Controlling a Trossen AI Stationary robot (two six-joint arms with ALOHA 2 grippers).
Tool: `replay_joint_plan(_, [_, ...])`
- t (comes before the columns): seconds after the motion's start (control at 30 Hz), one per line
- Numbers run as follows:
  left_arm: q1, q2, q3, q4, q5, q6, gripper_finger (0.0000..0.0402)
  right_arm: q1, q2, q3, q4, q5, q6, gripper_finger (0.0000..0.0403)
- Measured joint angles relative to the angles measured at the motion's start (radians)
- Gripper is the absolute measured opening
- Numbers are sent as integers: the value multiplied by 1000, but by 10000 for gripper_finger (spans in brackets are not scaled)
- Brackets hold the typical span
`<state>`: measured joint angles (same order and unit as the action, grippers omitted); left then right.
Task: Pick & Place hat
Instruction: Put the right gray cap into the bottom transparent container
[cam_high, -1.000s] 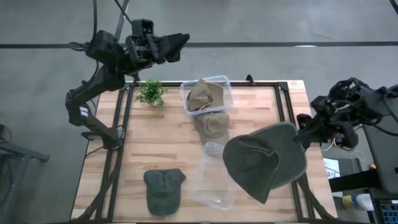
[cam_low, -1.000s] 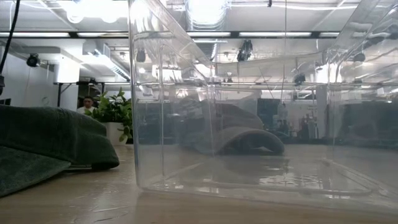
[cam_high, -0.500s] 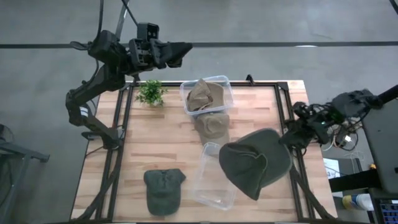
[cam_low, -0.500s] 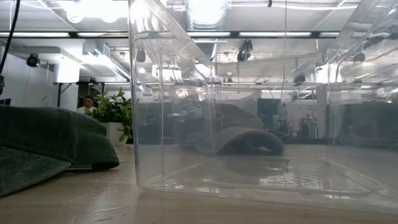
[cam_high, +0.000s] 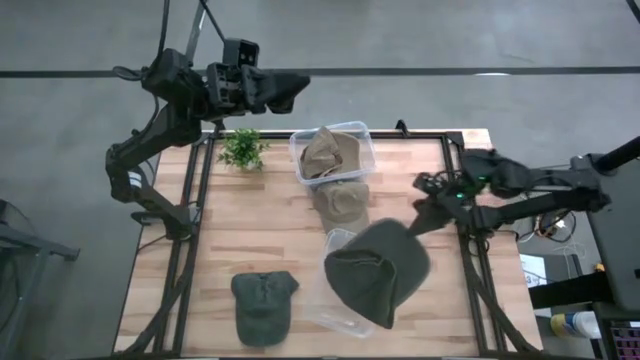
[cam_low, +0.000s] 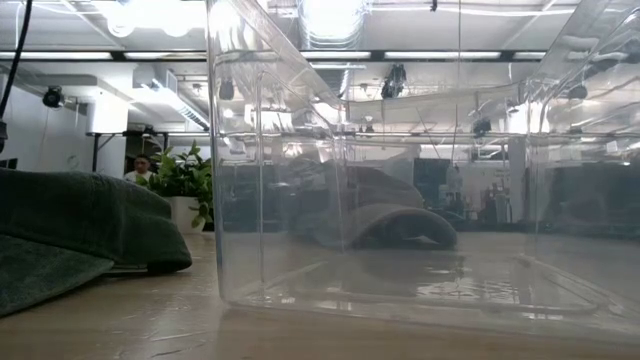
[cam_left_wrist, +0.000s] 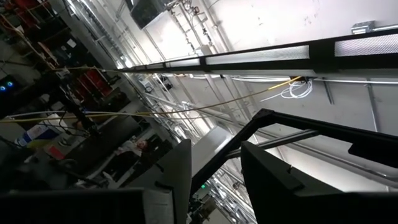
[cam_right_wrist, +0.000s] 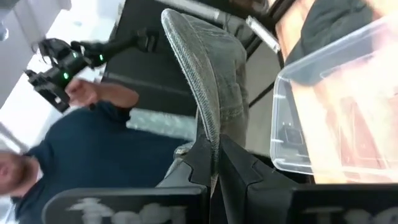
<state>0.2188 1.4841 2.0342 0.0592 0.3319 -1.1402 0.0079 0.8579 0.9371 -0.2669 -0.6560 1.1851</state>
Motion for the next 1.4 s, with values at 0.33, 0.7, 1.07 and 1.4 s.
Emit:
replay_joint_plan(0.33, [0,0,0,0,39,-16,131,-144,244,-28,67,-274,-161,8])
replay_joint_plan(0.7, [0,0,0,-1,64,-45,131,-173,520,-24,157,-422,-249,8])
replay_joint_plan(1.07, [2,-4,0,0,90,-67,131,-174,655,-23,170,-445,-311,21])
replay_joint_plan(1.4, [4,-4,0,0,90,-67,131,-176,663,-23,168,-444,-369,116])
